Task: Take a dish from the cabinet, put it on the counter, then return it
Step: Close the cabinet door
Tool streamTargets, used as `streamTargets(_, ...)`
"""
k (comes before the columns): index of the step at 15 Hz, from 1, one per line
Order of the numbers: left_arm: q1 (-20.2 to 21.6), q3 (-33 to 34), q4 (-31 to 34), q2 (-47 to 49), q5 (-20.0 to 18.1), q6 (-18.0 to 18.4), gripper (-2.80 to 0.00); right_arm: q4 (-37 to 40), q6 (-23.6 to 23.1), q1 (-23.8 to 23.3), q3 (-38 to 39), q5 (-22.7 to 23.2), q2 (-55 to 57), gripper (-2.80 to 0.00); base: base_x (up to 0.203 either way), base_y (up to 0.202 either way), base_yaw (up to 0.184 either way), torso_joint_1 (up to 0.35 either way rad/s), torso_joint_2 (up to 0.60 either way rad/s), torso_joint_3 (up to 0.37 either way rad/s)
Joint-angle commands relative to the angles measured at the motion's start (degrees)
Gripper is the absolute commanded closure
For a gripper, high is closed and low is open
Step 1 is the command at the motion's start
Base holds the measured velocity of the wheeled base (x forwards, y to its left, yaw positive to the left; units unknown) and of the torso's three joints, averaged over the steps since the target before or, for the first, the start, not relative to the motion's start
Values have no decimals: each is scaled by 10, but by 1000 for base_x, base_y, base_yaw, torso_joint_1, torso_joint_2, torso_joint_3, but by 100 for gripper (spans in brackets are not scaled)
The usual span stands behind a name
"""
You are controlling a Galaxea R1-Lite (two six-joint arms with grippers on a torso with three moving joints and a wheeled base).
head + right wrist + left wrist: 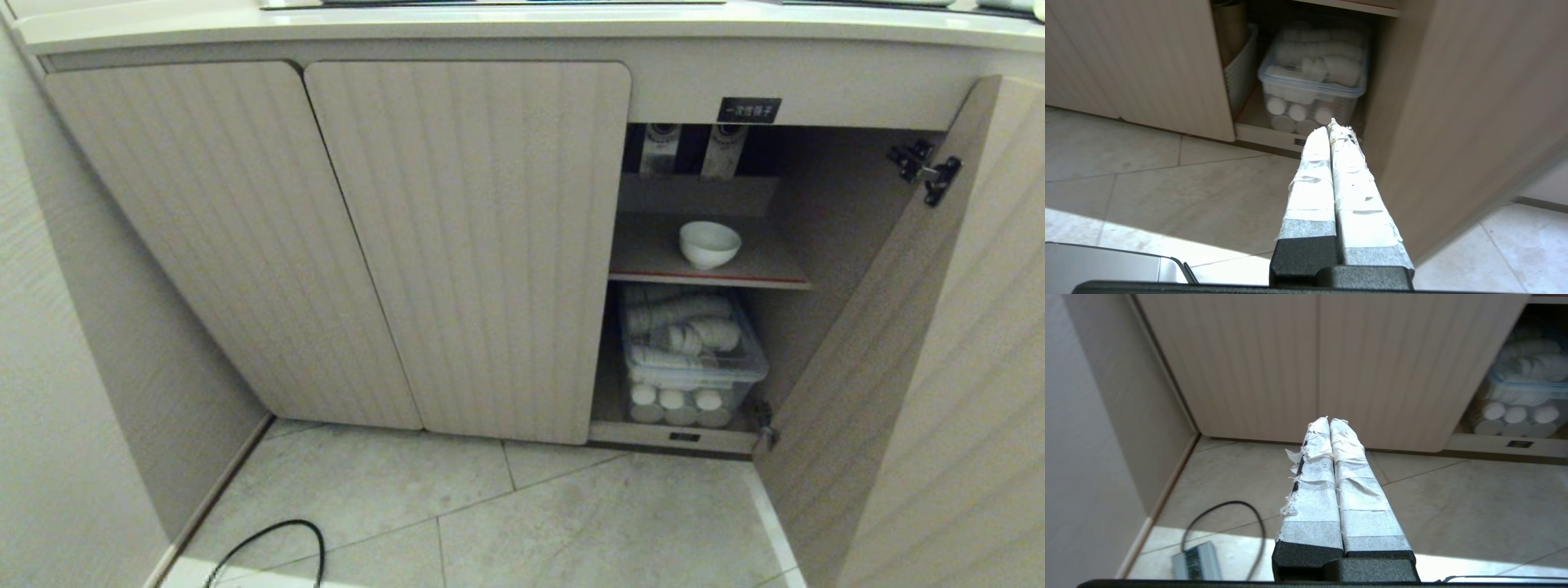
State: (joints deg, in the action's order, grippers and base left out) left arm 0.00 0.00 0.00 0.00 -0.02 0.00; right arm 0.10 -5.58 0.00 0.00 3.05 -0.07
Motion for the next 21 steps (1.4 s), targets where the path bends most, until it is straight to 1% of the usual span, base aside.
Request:
streamTargets(1, 0, 0, 0, 0, 0, 0, 0, 1, 0, 0, 0, 0, 1, 0, 0, -197, 11, 2, 7, -2)
streamTargets(6, 0, 0, 0, 0, 0, 0, 0, 1, 0, 0, 0, 0, 1, 0, 0, -190, 12, 3, 0, -1)
streamTargets(8, 0, 0, 0, 0, 0, 0, 0, 0, 0, 0, 0, 0, 1, 0, 0, -107, 10, 1, 3, -1)
streamTargets(21, 0, 0, 0, 0, 0, 0, 0, 0, 0, 0, 0, 0, 1, 0, 0, 0, 0, 0, 0, 0)
